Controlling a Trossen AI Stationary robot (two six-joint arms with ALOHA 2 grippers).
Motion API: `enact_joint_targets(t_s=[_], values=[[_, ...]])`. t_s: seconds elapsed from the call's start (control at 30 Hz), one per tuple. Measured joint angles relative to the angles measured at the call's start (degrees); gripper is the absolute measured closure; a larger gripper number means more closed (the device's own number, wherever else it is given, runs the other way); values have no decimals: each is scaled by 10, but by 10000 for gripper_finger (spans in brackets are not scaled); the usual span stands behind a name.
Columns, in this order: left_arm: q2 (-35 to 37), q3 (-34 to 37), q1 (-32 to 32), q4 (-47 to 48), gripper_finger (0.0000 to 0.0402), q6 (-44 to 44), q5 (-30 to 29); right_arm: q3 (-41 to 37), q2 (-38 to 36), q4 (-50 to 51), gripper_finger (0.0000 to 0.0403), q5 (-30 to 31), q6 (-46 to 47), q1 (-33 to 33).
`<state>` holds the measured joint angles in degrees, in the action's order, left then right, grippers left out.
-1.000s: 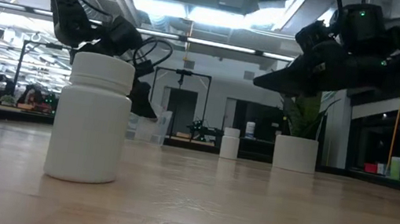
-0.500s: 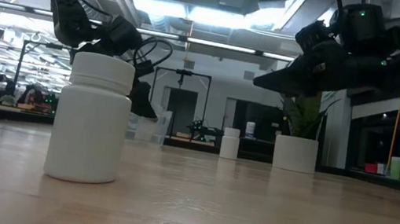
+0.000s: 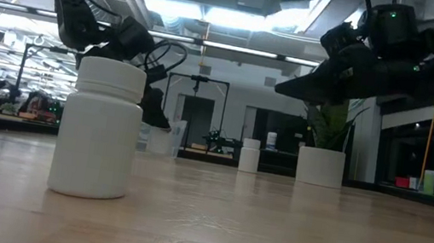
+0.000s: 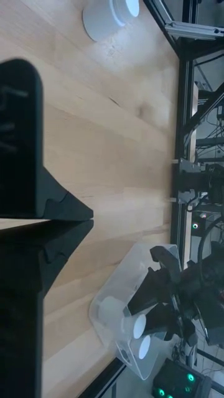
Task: Pick and place pill bottles into a basket
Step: Put the white pill bottle into the transparent container
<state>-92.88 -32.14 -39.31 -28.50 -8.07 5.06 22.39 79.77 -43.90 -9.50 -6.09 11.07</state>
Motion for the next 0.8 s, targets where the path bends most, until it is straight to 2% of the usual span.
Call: enact_joint_targets(t_s=[0.3, 0.8], values=[[60, 0, 18, 32, 187, 0, 0, 0, 0, 0, 398, 0, 0, 0], [270, 0, 111, 187, 187, -29, 0, 0, 0, -1, 398, 15, -2, 0]])
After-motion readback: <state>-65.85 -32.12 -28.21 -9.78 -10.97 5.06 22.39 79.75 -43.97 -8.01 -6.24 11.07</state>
